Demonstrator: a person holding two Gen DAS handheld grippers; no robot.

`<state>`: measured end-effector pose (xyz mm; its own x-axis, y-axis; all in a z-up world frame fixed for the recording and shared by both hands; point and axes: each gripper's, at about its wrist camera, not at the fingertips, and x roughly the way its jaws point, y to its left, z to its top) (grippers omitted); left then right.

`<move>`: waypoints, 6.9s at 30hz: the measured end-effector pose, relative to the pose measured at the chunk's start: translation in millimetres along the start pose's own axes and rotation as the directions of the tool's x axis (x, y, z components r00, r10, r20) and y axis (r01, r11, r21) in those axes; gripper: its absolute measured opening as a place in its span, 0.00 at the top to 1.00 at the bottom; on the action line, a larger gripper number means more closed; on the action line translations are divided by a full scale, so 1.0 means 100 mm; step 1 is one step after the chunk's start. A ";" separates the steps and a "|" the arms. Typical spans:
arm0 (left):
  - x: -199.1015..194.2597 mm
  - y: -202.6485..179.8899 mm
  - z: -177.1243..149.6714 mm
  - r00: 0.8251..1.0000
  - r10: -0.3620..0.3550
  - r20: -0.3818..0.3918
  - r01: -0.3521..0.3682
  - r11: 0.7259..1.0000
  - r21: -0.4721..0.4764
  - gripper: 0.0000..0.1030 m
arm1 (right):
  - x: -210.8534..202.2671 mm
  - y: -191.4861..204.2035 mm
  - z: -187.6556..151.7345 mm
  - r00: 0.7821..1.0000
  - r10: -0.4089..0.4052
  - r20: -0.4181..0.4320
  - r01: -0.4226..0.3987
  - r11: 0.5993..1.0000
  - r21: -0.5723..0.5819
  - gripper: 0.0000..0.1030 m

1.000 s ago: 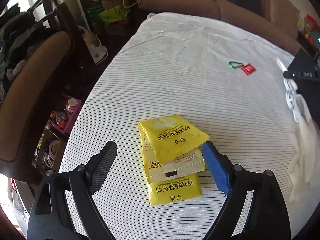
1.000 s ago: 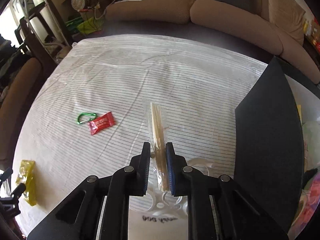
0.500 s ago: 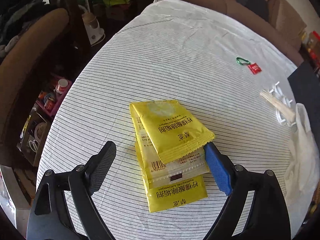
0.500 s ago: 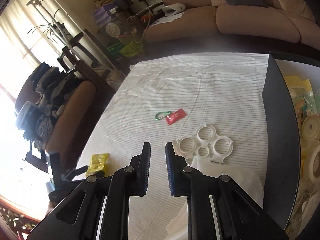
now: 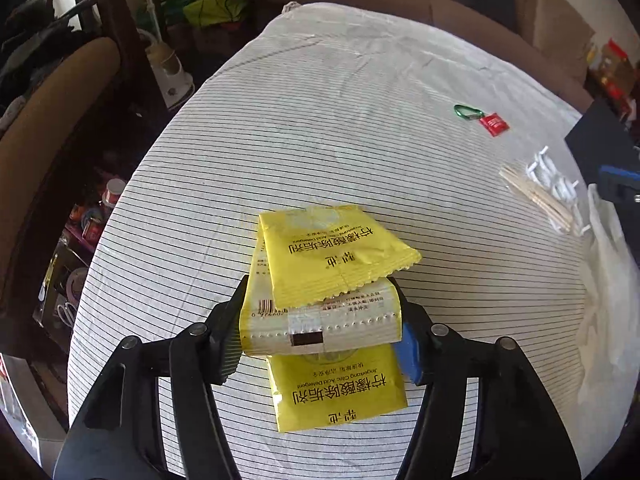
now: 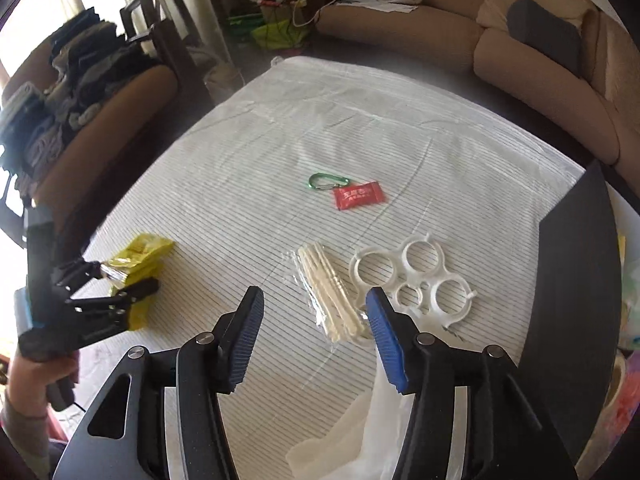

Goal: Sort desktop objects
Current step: 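Grasp a yellow lemon packet with the left tool while the right tool lifts the wrapped sticks, then carry the packet with the left tool while the right tool drops the sticks into the box, then lower the yellow packet into the box and open the left tool, then withdraw both tools from the box back over the table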

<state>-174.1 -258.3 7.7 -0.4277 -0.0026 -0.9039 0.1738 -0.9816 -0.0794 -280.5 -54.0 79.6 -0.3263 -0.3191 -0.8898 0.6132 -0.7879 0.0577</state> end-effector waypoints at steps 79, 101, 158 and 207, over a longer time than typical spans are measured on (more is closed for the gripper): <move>-3.35 -2.64 0.96 0.740 -0.626 0.248 0.565 0.777 0.277 0.46 | -3.28 -1.88 -1.77 0.949 -0.042 0.312 -0.079 0.929 0.363 0.93; -2.05 -4.64 0.74 0.833 -0.552 0.042 0.506 0.789 0.349 0.46 | -2.08 -3.28 -2.18 0.983 -0.159 0.094 0.094 0.869 0.485 0.93; -1.10 -5.15 0.48 0.896 -0.408 -0.174 0.443 0.843 0.305 0.46 | -2.78 -2.95 -2.70 0.969 -0.113 0.219 -0.006 0.878 0.479 0.61; -2.12 -2.76 -0.83 0.967 -0.236 0.099 0.188 0.918 0.349 0.00 | -2.50 -1.25 -2.41 0.941 -0.275 0.198 0.180 0.900 0.396 0.00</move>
<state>-57.9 28.8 186.4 -0.5422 0.2101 -0.8135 -0.2302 -0.9683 -0.0967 -101.9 250.9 185.4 -0.6182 -0.1875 -0.7633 0.2084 -0.9755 0.0709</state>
